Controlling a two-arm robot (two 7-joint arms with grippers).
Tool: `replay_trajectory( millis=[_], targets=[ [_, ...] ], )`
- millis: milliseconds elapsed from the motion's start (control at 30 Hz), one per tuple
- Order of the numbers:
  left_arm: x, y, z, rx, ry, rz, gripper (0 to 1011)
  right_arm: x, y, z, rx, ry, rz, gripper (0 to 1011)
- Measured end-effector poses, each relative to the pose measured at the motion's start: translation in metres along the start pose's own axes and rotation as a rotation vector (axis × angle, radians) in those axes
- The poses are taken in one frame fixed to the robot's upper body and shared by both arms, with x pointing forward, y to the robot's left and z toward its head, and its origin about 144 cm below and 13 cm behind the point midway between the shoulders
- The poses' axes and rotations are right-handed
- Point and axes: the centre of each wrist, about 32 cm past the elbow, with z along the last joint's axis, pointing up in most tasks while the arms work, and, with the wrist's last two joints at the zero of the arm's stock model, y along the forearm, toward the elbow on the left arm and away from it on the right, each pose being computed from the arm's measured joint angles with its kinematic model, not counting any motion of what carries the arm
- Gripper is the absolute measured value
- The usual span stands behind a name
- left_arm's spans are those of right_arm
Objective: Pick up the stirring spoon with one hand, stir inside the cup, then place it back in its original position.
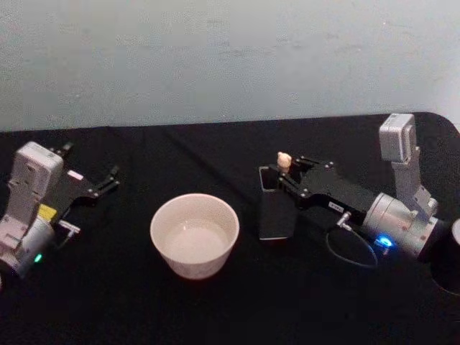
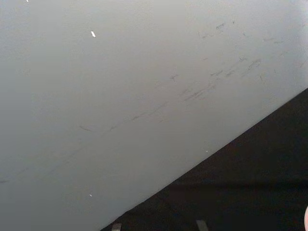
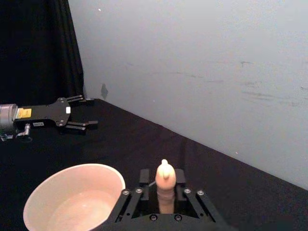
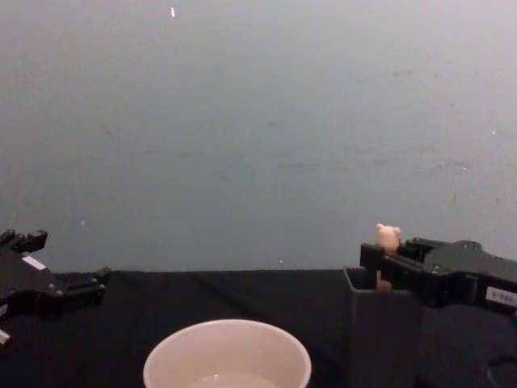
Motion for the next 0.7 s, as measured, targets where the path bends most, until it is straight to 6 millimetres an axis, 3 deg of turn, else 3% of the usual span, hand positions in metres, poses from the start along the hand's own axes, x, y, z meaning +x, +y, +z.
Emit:
replay_trajectory(
  millis=[100,433,700],
  targets=[
    [0.0000,0.0000,0.0000,0.000,0.000,0.000,1001,0.0000,0.0000,0.0001,0.001,0.000,0.000,359],
    [0.0000,0.0000,0.0000,0.000,0.000,0.000,1001,0.0002,-0.0001,0.0004,0.003,0.000,0.000,722],
    [0.0000,0.0000,0.0000,0.000,0.000,0.000,1001,0.0003,-0.0001,0.0005,0.004,0.000,0.000,916]
  ],
)
